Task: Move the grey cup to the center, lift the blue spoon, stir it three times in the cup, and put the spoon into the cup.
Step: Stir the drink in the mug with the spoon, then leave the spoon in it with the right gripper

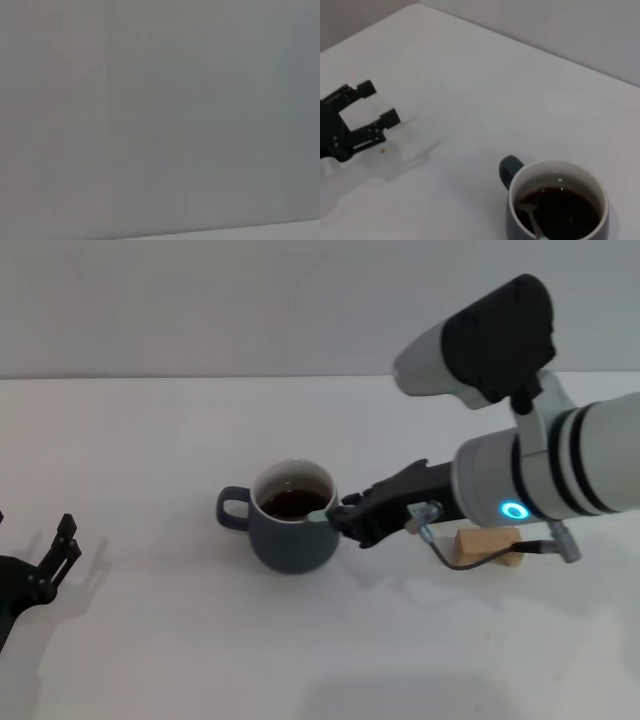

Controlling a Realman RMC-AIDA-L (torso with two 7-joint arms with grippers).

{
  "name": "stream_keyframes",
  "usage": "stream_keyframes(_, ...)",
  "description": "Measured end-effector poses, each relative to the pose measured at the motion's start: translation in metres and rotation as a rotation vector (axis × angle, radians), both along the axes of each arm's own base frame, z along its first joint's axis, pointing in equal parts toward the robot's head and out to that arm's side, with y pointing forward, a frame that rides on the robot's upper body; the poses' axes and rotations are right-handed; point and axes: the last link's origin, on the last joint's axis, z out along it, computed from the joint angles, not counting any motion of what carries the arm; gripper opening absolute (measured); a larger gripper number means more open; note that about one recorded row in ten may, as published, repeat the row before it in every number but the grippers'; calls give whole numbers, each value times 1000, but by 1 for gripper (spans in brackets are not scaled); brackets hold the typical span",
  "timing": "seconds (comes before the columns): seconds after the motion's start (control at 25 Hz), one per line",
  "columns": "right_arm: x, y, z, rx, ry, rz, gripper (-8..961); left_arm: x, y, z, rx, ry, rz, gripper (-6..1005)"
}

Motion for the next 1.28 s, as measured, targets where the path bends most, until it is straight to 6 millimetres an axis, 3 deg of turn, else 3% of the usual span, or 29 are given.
stream_keyframes(0.28, -6, 10, -8, 10, 1, 24, 162, -2, -2, 1, 2, 1, 5, 862)
stream_keyframes(0.64, 7, 30, -1, 72, -33, 11, 163, -1, -3, 0, -1, 0, 4, 861)
stream_keyframes(0.96, 13, 24, 3, 65, -45, -5, 163, -1, -1, 1, 5, -2, 6, 861)
stream_keyframes(1.28, 6, 12, -4, 31, -29, 11, 163, -1, -2, 1, 9, -5, 3, 862)
